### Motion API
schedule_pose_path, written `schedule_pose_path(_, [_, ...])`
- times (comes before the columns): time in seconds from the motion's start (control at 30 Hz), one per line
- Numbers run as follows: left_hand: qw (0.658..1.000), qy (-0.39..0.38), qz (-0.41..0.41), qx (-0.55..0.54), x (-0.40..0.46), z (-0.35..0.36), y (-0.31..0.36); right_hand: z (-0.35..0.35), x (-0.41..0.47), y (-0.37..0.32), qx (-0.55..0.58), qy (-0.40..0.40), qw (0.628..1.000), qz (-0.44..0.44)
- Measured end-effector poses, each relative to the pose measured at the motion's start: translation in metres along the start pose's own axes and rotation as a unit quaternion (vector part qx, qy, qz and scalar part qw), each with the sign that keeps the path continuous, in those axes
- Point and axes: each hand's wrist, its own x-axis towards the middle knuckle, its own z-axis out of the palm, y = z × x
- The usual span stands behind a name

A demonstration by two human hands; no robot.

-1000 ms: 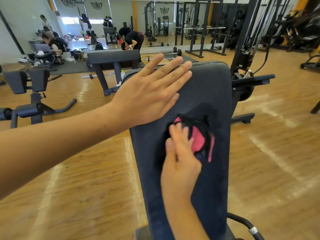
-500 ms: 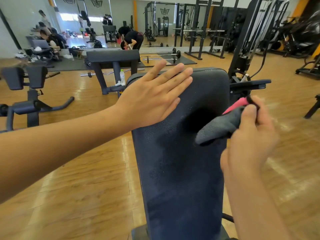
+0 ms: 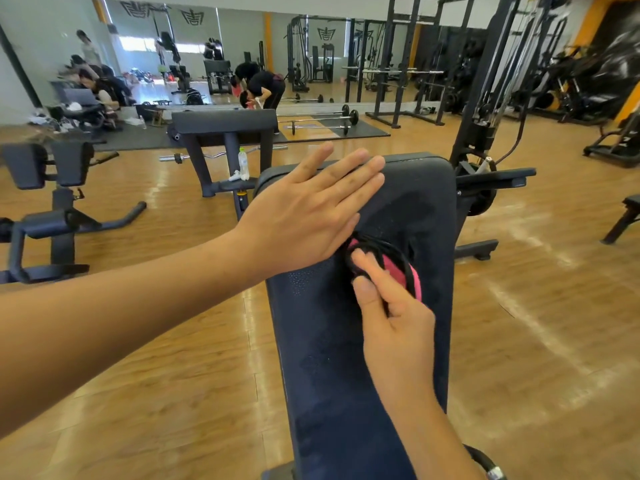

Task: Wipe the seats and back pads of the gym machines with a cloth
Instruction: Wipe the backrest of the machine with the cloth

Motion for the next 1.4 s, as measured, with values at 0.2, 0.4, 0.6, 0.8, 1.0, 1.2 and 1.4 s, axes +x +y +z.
schedule_pose_path(0.2, [1.000,-0.011,-0.001,-0.004,-0.001,0.001,-0.001,-0.049,0.054,-0.016,0.139,0.228,0.962,0.059])
schedule_pose_path(0.4, [1.000,-0.006,-0.003,-0.010,0.000,0.000,0.000,-0.015,0.085,-0.026,0.006,0.188,0.982,-0.028])
schedule_pose_path(0.6, [1.000,-0.002,0.001,-0.005,0.000,0.000,0.000,0.027,0.044,-0.009,-0.073,0.107,0.990,-0.060])
schedule_pose_path(0.8, [1.000,-0.001,-0.004,-0.012,-0.001,0.000,0.000,0.005,0.018,-0.010,-0.011,0.041,0.999,-0.024])
schedule_pose_path(1.0, [1.000,-0.006,0.002,-0.018,-0.001,-0.002,-0.003,-0.037,0.058,-0.024,0.075,0.250,0.965,-0.003])
schedule_pose_path(1.2, [0.998,-0.014,0.014,-0.051,-0.002,-0.005,-0.009,0.001,0.089,-0.030,-0.045,0.159,0.985,-0.040])
schedule_pose_path(1.4, [0.996,-0.042,0.029,-0.074,-0.002,-0.006,-0.014,0.006,0.077,-0.022,-0.118,0.120,0.984,-0.065])
